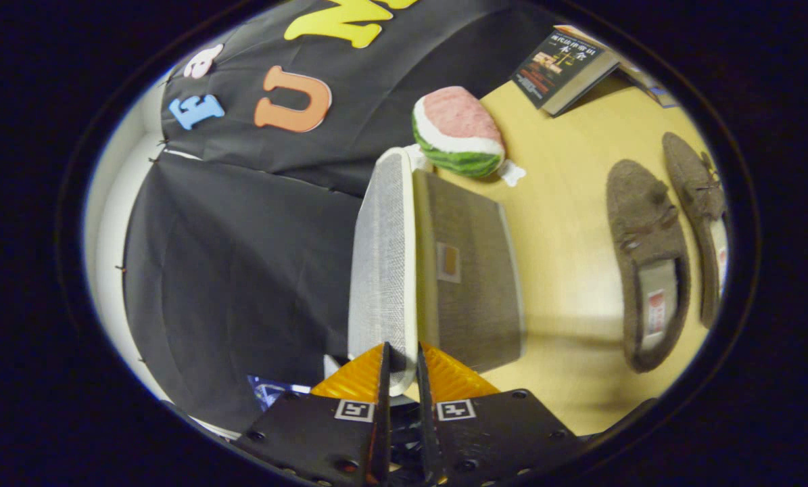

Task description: Open the storage box then place both shoes into the box .Put the left shoe in first, then the right shoe, with the right side of both shoes facing outward in a uniform manner.

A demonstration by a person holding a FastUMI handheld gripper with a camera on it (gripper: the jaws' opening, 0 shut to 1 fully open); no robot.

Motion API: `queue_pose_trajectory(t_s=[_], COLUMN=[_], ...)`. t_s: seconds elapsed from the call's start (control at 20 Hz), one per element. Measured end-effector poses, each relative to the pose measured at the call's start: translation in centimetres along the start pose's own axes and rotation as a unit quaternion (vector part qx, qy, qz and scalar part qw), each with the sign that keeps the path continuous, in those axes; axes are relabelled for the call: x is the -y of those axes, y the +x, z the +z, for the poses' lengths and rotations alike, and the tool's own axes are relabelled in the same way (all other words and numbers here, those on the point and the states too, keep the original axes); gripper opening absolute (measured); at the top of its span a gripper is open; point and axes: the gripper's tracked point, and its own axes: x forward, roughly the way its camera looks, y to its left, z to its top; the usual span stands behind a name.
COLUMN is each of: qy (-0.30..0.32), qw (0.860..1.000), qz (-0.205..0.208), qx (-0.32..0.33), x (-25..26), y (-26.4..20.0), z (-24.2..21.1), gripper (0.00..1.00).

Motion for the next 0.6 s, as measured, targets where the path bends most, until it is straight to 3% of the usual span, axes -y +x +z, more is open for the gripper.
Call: queue_pose_trajectory(t_s=[0.05, 0.1, 0.6], qy=[0.01, 0.025, 0.0], qw=[1.0, 1.0, 0.999], qz=[-0.019, -0.01, 0.005], qx=[-0.003, -0.009, 0.039], x=[0.6, -0.1, -8.9], y=[0.3, -0.5, -2.7], z=[-0.2, 0.0, 0.3], gripper=[0.1, 0.01, 0.0])
